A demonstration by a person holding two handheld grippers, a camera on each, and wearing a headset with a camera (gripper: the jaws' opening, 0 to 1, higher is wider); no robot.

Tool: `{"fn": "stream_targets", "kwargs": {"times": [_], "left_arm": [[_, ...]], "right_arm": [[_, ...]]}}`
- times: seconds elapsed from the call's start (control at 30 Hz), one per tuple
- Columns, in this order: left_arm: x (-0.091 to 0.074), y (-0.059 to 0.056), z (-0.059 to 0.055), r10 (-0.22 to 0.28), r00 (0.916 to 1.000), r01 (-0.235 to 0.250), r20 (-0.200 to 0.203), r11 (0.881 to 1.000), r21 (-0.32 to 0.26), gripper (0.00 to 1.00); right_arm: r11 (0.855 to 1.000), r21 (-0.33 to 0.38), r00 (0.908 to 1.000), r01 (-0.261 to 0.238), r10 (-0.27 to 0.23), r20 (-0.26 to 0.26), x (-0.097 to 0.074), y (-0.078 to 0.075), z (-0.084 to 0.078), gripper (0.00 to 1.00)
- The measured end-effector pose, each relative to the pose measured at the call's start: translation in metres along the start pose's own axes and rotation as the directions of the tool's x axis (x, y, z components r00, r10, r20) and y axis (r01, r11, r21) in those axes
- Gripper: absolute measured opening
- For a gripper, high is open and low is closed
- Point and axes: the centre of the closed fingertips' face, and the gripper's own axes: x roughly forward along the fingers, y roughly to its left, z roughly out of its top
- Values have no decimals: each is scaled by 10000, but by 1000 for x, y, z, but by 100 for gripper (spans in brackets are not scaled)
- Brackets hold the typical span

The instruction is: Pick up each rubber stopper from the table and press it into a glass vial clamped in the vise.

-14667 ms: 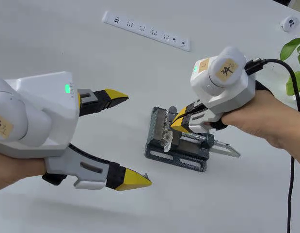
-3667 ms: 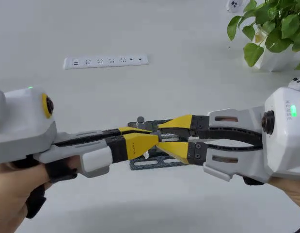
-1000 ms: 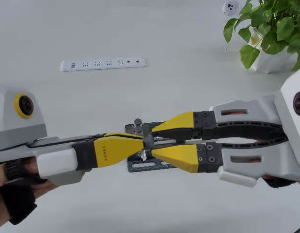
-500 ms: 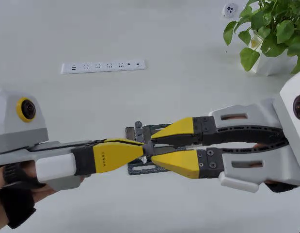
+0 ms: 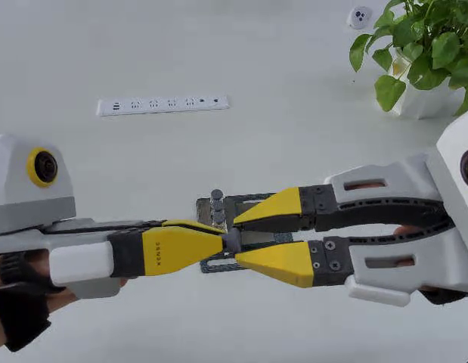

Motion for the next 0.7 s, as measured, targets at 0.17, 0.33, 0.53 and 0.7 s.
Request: {"fn": "stream_targets", "kwargs": {"times": [0.17,0.33,0.53,0.7], "left_arm": [[-1,0,2,-5,10000,5,16,10000,59,3],[-3,2,1,106,9999,-105,-74,9998,164,3],[-3,6,1,370,9993,-370,10,9979,540,4],[-4,15,1,892,9959,-904,146,9853,1453,4]], "right_arm": [[10000,4,10000,41,-41,44,0,-1,1,7],[9999,91,9999,44,-43,-130,2,-2,-2,6],[9996,238,9995,174,-167,-272,3,-4,-6,6],[9989,296,9978,359,-342,-561,3,-8,-12,6]]}}
